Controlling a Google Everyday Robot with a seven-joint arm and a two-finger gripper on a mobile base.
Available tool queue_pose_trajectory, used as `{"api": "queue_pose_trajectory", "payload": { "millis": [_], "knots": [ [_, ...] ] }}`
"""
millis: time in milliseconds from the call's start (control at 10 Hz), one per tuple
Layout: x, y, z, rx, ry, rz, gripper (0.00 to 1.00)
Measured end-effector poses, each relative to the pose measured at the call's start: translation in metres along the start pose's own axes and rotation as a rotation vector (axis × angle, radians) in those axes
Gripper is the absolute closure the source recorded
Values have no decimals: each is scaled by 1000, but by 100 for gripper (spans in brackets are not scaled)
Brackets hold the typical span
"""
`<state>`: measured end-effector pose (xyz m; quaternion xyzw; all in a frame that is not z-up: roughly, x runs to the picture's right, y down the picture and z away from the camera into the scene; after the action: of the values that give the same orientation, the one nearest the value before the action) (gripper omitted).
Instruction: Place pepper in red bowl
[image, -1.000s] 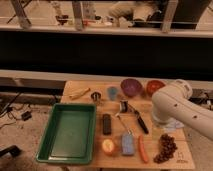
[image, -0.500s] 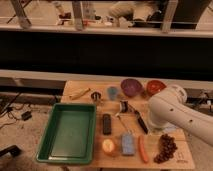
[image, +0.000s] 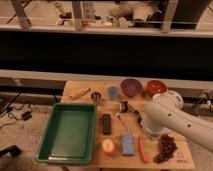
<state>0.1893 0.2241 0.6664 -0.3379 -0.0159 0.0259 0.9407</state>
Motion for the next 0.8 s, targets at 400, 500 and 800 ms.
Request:
{"api": "queue_pose_trajectory", "payload": {
  "millis": [400, 500, 800],
  "knots": [
    [-2, 3, 1, -5, -10, -17, 20],
    [-2, 3, 1, -5, -10, -17, 20],
    [-2, 3, 2, -5, -9, -12, 20]
  ]
}}
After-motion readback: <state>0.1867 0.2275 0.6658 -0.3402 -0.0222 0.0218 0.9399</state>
